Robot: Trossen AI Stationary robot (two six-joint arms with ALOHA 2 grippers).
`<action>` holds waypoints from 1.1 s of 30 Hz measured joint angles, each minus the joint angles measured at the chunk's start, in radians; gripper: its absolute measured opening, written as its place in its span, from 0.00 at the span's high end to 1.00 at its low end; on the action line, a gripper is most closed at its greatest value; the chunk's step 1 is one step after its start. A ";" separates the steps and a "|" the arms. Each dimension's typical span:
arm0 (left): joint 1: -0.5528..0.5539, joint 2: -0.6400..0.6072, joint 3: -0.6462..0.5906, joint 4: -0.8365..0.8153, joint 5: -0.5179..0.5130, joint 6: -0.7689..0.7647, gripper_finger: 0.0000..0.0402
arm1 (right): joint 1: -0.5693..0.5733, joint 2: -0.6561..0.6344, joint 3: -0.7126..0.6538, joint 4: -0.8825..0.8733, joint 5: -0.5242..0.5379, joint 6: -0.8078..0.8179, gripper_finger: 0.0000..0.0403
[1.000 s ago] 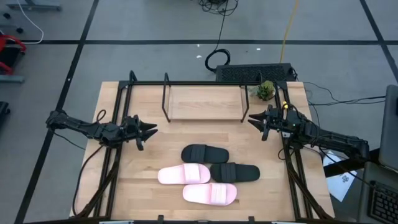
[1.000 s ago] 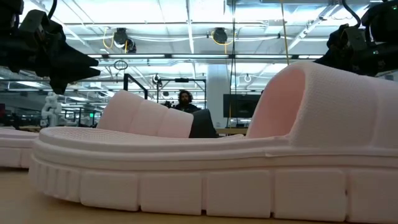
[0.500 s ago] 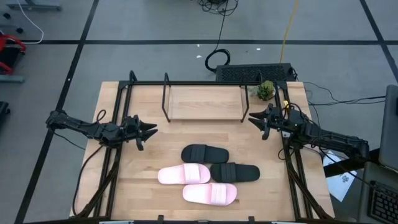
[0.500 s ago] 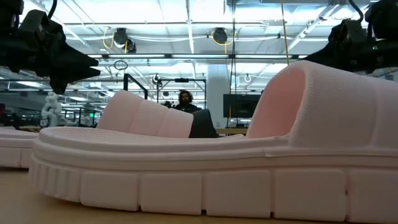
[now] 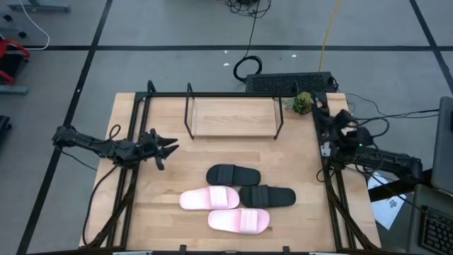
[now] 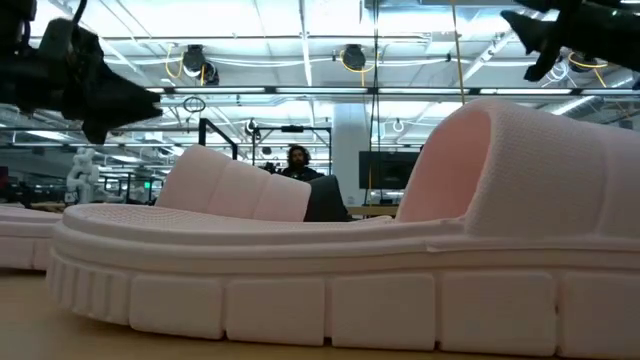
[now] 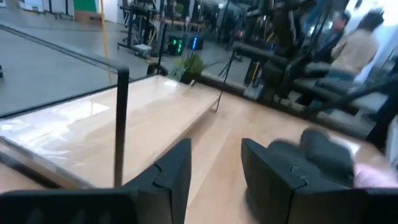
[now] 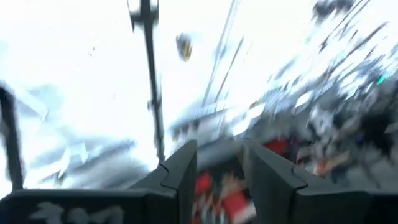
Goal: Pick and place slides into the shelf
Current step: Put the top pink slipper on the shelf
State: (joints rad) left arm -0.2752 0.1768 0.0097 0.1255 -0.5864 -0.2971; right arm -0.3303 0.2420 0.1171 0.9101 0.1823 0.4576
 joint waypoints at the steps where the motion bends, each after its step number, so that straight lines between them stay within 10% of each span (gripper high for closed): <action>1: 0.000 0.000 0.000 0.035 0.000 0.003 0.65 | 0.000 0.014 0.000 0.041 0.004 -0.009 0.71; 7: 0.000 0.000 0.000 0.333 0.000 0.003 0.65 | 0.000 0.113 0.060 0.177 -0.070 -0.059 0.71; 16: 0.000 0.000 0.000 0.766 0.021 -0.136 0.65 | 0.001 0.339 0.472 -0.101 -0.389 -0.244 0.71; 23: 0.000 0.000 0.000 0.733 0.083 -0.166 0.65 | 0.064 0.577 0.866 -0.584 -0.634 -0.369 0.71; 33: -0.036 0.007 0.094 0.625 0.152 -0.193 0.65 | 0.224 0.827 1.168 -0.984 -0.603 -0.701 0.71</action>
State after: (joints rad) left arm -0.3110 0.1834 0.1039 0.7503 -0.4343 -0.4903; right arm -0.1066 1.0692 1.2856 -0.0735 -0.4207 -0.2433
